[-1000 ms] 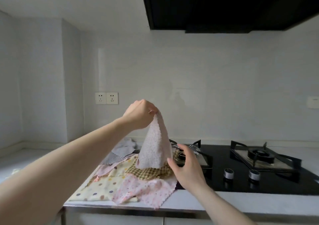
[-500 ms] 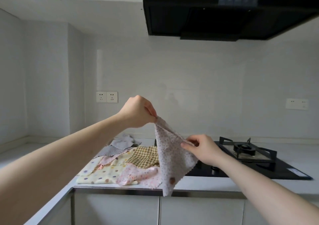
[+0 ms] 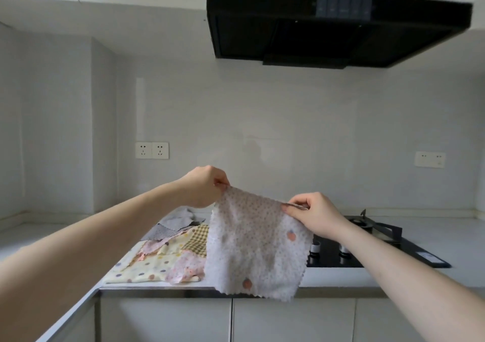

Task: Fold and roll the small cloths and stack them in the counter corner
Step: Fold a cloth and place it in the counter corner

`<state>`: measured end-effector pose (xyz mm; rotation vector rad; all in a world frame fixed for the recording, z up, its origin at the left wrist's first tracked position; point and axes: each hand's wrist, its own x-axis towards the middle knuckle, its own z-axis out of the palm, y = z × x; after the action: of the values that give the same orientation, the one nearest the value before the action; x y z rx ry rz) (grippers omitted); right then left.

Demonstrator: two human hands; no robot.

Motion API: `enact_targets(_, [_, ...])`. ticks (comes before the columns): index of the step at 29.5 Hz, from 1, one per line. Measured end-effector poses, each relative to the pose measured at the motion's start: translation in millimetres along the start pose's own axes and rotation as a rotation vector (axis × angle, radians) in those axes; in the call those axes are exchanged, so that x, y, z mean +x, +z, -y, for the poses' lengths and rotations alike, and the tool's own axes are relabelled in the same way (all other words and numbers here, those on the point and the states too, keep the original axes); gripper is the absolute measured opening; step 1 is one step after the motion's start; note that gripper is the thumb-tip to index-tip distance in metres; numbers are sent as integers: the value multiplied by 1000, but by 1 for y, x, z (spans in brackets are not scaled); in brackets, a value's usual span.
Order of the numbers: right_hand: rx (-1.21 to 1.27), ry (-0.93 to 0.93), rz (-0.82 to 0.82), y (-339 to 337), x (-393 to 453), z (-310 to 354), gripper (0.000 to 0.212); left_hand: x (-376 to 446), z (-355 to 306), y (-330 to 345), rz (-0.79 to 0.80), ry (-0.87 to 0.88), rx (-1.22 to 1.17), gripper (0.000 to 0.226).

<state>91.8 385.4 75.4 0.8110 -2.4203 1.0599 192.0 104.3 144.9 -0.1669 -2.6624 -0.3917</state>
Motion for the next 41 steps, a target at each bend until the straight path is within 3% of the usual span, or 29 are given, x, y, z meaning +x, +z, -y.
enact_targets(5, [-42,-1,-24,6,13,-19,45,10,7,18,16,-35,-60,21])
enact_targets(12, [-60,125,-34,30,32,-46,18,40,46,62,-31,-165,-140,27])
enact_targets(20, [-182,212,-14,73,71,-97,22,78,88,130,-64,-320,-197,33])
enact_targets(27, [-284,265,-106,91,102,-122,18,109,98,168,-62,-552,-615,22])
enact_targets(33, [-209,217,-142,102,103,-125,9,112,109,183,-58,-574,-701,17])
enact_targets(41, [-176,148,-44,95,63,-124,20,79,112,180,-46,-537,-750,14])
